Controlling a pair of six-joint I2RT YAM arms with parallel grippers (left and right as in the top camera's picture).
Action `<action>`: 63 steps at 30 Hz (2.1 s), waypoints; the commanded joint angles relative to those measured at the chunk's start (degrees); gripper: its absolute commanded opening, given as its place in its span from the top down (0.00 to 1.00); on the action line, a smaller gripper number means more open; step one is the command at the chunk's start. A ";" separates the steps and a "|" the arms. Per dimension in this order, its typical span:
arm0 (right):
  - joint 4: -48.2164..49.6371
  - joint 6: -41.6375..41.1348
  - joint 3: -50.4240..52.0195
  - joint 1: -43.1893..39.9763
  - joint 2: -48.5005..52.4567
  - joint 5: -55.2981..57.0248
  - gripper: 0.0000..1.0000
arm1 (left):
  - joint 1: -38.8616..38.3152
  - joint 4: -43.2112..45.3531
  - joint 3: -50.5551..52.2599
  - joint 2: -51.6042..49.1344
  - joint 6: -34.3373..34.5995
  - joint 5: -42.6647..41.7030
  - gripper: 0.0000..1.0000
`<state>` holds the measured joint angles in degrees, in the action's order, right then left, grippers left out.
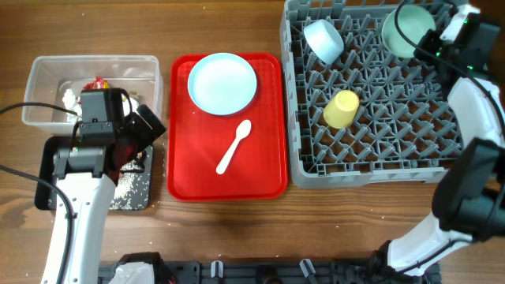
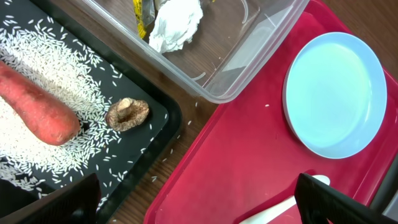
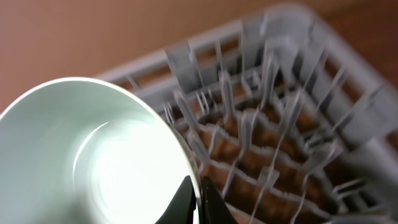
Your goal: Sort waste into correct bins and load items into the dishwasher rack
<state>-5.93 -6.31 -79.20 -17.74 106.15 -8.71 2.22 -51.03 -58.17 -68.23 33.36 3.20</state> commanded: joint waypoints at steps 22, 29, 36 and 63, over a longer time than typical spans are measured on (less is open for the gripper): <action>23.26 72.24 -0.04 25.51 9.88 62.82 0.96 | 0.26 0.11 -1.09 0.72 0.52 0.96 0.00; 22.47 70.97 -0.02 26.27 10.75 62.38 0.96 | 0.26 0.13 -1.09 0.72 0.52 0.96 0.00; 15.52 64.17 0.04 26.64 10.75 59.45 0.96 | 0.26 0.11 -1.09 0.72 0.52 0.96 0.00; 19.82 62.84 0.02 34.82 2.91 70.79 0.07 | 0.26 0.13 -1.09 0.72 0.52 0.96 0.00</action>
<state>13.78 57.71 -79.11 16.23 112.42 60.80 2.22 -51.03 -58.17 -68.23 33.36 3.20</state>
